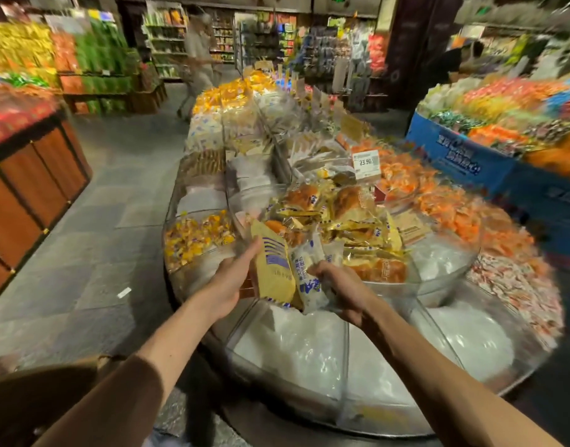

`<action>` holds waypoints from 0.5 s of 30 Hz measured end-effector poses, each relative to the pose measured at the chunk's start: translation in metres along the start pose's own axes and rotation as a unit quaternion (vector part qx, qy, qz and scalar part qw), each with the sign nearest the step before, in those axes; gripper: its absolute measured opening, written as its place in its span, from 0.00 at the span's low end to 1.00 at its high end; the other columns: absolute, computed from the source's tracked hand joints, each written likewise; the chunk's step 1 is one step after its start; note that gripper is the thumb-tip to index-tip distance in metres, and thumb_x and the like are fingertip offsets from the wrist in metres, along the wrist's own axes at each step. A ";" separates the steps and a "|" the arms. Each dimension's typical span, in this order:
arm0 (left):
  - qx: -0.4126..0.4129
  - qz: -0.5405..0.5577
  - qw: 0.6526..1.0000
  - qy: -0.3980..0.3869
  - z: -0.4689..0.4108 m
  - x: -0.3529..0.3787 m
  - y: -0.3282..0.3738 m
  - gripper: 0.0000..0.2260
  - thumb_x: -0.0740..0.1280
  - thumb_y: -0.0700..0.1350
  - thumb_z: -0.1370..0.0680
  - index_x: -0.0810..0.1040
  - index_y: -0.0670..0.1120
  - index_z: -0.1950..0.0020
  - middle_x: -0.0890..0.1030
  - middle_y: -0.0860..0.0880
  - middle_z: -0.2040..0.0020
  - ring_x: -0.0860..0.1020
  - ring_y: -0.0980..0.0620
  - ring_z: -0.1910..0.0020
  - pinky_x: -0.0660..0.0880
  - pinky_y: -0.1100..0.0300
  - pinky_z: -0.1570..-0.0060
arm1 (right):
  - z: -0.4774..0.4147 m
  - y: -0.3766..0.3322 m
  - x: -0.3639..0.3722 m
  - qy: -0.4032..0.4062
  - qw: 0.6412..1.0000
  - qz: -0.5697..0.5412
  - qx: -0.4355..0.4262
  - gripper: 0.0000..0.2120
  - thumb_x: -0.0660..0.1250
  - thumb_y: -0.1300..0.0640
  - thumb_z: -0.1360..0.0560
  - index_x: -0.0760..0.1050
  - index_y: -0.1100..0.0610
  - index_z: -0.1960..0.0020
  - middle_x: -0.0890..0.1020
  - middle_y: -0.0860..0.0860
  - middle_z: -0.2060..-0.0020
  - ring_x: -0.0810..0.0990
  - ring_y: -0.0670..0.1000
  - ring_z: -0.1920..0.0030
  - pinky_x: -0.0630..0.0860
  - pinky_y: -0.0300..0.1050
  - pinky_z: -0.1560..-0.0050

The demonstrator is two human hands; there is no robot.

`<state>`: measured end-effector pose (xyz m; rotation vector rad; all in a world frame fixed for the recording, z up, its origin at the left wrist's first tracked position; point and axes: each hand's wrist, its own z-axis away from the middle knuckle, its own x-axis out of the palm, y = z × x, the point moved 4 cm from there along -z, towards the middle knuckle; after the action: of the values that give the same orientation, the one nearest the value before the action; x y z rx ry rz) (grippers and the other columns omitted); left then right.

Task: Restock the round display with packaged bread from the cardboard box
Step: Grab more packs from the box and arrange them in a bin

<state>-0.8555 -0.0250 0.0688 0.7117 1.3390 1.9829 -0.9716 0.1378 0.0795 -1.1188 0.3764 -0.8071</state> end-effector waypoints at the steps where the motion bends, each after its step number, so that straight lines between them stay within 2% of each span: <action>1: -0.010 0.039 0.999 0.005 -0.006 -0.006 -0.001 0.21 0.59 0.61 0.18 0.78 0.49 0.35 0.84 0.45 0.43 0.82 0.46 0.44 0.78 0.52 0.49 | -0.006 0.000 0.001 0.008 1.000 -0.003 0.009 0.17 0.73 0.56 0.32 0.81 0.63 0.46 0.72 0.56 0.63 0.68 0.54 0.62 0.73 0.56 0.53; 3: -0.035 0.088 0.995 0.015 -0.015 -0.019 -0.004 0.17 0.56 0.50 0.16 0.76 0.42 0.36 0.81 0.38 0.41 0.80 0.44 0.48 0.77 0.53 0.56 | -0.023 0.004 0.006 0.007 0.999 -0.036 0.030 0.23 0.79 0.53 0.40 0.80 0.59 0.48 0.68 0.54 0.63 0.64 0.52 0.65 0.64 0.47 0.63; 5: -0.058 0.087 0.994 0.012 -0.024 -0.031 -0.012 0.10 0.58 0.43 0.16 0.79 0.42 0.44 0.81 0.40 0.48 0.78 0.49 0.56 0.72 0.58 0.59 | -0.047 0.012 0.011 0.004 0.997 -0.060 0.041 0.33 0.82 0.50 0.50 0.80 0.57 0.46 0.68 0.56 0.58 0.63 0.52 0.63 0.61 0.45 0.63; 6: -0.065 0.080 0.995 0.006 -0.031 -0.038 -0.015 0.09 0.59 0.43 0.16 0.79 0.44 0.47 0.81 0.43 0.51 0.76 0.51 0.58 0.68 0.58 0.60 | -0.045 0.006 0.022 -0.001 0.997 -0.058 0.050 0.34 0.82 0.50 0.49 0.80 0.58 0.45 0.70 0.59 0.56 0.64 0.53 0.63 0.64 0.45 0.62; 7: -0.075 0.076 0.994 -0.012 -0.038 -0.044 -0.018 0.09 0.60 0.45 0.16 0.79 0.46 0.48 0.81 0.45 0.51 0.76 0.52 0.57 0.67 0.58 0.59 | -0.050 0.005 0.031 -0.011 0.997 -0.060 0.057 0.31 0.81 0.51 0.44 0.79 0.59 0.44 0.72 0.66 0.55 0.67 0.55 0.63 0.70 0.46 0.61; 8: -0.090 0.080 0.992 -0.044 -0.044 -0.049 -0.020 0.10 0.60 0.50 0.17 0.79 0.47 0.46 0.81 0.45 0.49 0.77 0.50 0.53 0.69 0.57 0.55 | -0.055 0.001 0.039 -0.011 0.996 -0.068 0.053 0.23 0.78 0.53 0.37 0.78 0.59 0.45 0.74 0.71 0.51 0.72 0.57 0.63 0.75 0.47 0.61; 9: -0.108 0.086 0.987 -0.079 -0.050 -0.054 -0.022 0.15 0.61 0.55 0.18 0.79 0.47 0.42 0.82 0.45 0.45 0.79 0.47 0.47 0.72 0.54 0.47 | -0.061 0.001 0.047 -0.018 0.996 -0.064 0.061 0.18 0.75 0.55 0.31 0.79 0.60 0.44 0.77 0.70 0.51 0.76 0.58 0.63 0.79 0.48 0.61; 10: -0.124 0.104 0.981 -0.109 -0.057 -0.059 -0.023 0.20 0.62 0.59 0.20 0.79 0.47 0.38 0.82 0.44 0.41 0.79 0.45 0.42 0.72 0.50 0.40 | -0.072 0.003 0.051 -0.014 0.996 -0.055 0.065 0.21 0.75 0.55 0.31 0.79 0.62 0.41 0.78 0.67 0.51 0.77 0.59 0.61 0.79 0.50 0.60; 11: -0.132 0.126 0.974 -0.132 -0.064 -0.064 -0.023 0.23 0.64 0.61 0.22 0.79 0.46 0.36 0.82 0.44 0.39 0.79 0.44 0.39 0.73 0.48 0.37 | -0.083 0.004 0.055 -0.005 0.997 -0.035 0.065 0.28 0.77 0.52 0.34 0.78 0.62 0.37 0.75 0.61 0.52 0.73 0.59 0.58 0.75 0.52 0.56; 12: -0.132 0.145 0.970 -0.142 -0.073 -0.071 -0.021 0.23 0.66 0.59 0.24 0.79 0.46 0.36 0.82 0.43 0.38 0.80 0.45 0.39 0.75 0.49 0.38 | -0.093 0.004 0.057 0.017 0.998 -0.006 0.059 0.33 0.79 0.49 0.37 0.77 0.61 0.36 0.73 0.56 0.48 0.69 0.59 0.55 0.71 0.54 0.53; 13: -0.127 0.152 0.970 -0.144 -0.080 -0.076 -0.019 0.22 0.68 0.56 0.26 0.79 0.45 0.37 0.82 0.43 0.39 0.82 0.47 0.42 0.78 0.51 0.42 | -0.099 0.001 0.063 0.013 0.998 0.005 0.057 0.32 0.79 0.47 0.37 0.78 0.60 0.37 0.72 0.55 0.48 0.66 0.58 0.55 0.69 0.53 0.51; 14: -0.118 0.148 0.973 -0.135 -0.088 -0.081 -0.016 0.21 0.69 0.53 0.27 0.79 0.46 0.37 0.83 0.44 0.40 0.83 0.49 0.45 0.80 0.53 0.48 | -0.103 -0.003 0.067 0.007 0.999 0.005 0.048 0.24 0.76 0.47 0.31 0.79 0.59 0.41 0.75 0.56 0.53 0.71 0.62 0.59 0.72 0.49 0.53; 15: -0.109 0.132 0.978 -0.117 -0.094 -0.087 -0.013 0.21 0.71 0.51 0.28 0.77 0.47 0.37 0.84 0.45 0.41 0.84 0.51 0.48 0.81 0.56 0.54 | -0.100 -0.010 0.072 0.008 0.999 0.011 0.040 0.14 0.70 0.51 0.25 0.78 0.59 0.45 0.79 0.57 0.61 0.78 0.60 0.64 0.76 0.43 0.60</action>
<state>-0.8651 -0.1426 0.0173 1.0237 0.9080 2.1312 -0.9914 0.0176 0.0560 -1.0326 0.3663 -0.8045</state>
